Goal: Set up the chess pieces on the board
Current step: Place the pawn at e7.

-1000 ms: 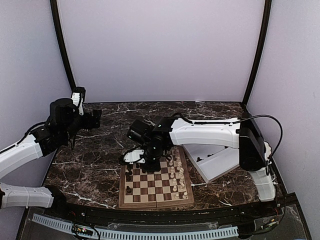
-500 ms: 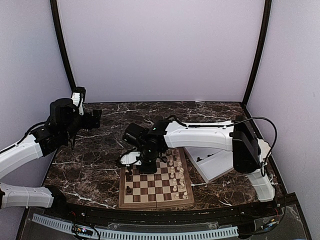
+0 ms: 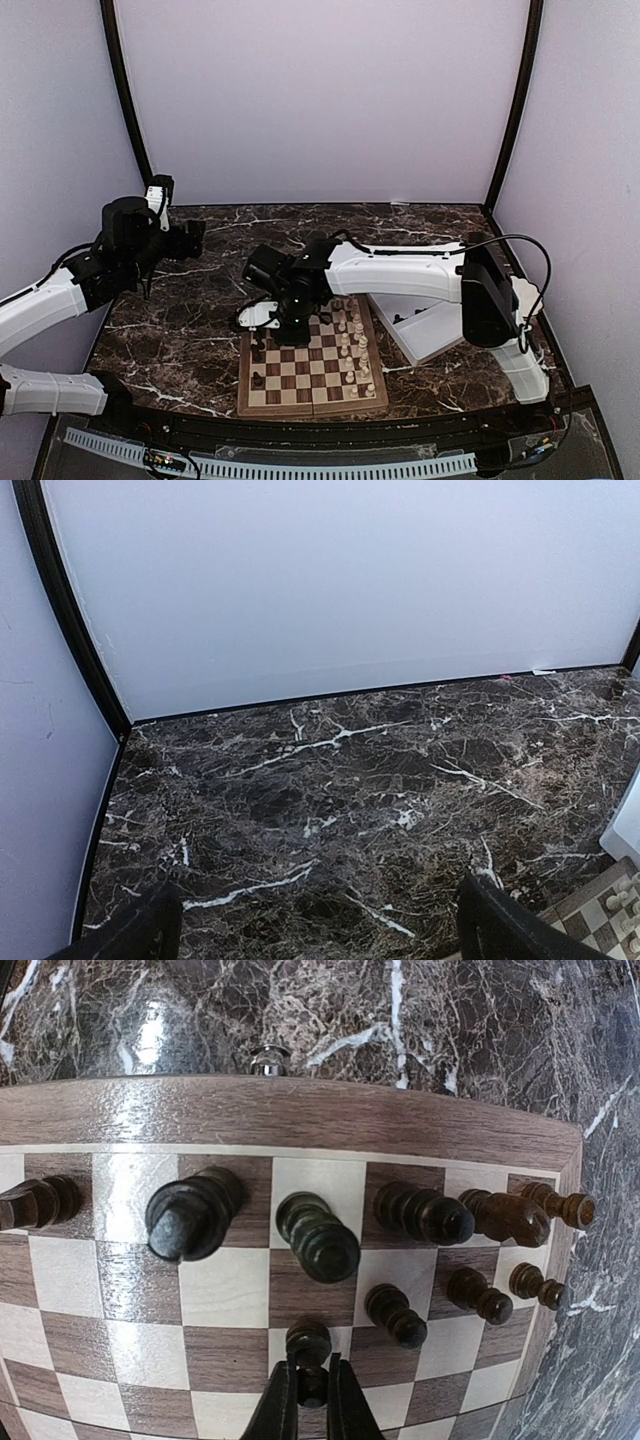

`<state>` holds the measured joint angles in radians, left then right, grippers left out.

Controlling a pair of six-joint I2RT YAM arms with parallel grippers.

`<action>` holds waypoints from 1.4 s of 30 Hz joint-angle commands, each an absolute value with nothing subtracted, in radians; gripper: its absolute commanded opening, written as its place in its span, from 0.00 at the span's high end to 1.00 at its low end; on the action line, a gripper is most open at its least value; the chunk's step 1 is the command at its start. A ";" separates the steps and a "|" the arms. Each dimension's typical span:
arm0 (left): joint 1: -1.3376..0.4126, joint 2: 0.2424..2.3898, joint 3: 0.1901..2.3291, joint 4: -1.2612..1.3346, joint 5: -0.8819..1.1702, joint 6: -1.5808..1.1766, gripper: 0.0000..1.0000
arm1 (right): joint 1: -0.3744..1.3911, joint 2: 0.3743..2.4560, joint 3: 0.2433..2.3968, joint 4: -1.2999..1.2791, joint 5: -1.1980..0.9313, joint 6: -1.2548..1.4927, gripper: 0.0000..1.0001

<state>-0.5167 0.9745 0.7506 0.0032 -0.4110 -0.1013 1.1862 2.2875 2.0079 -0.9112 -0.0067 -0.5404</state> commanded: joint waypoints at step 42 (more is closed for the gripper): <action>-0.476 1.011 0.767 -0.032 -0.329 -0.140 0.02 | 1.210 2.335 2.078 -0.898 -0.018 -0.512 0.75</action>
<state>-0.4847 1.0126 0.7509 -0.0185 -0.3424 -0.1349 1.1973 2.3291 2.0567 -0.9127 -0.0242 -0.5179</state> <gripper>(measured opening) 0.975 0.249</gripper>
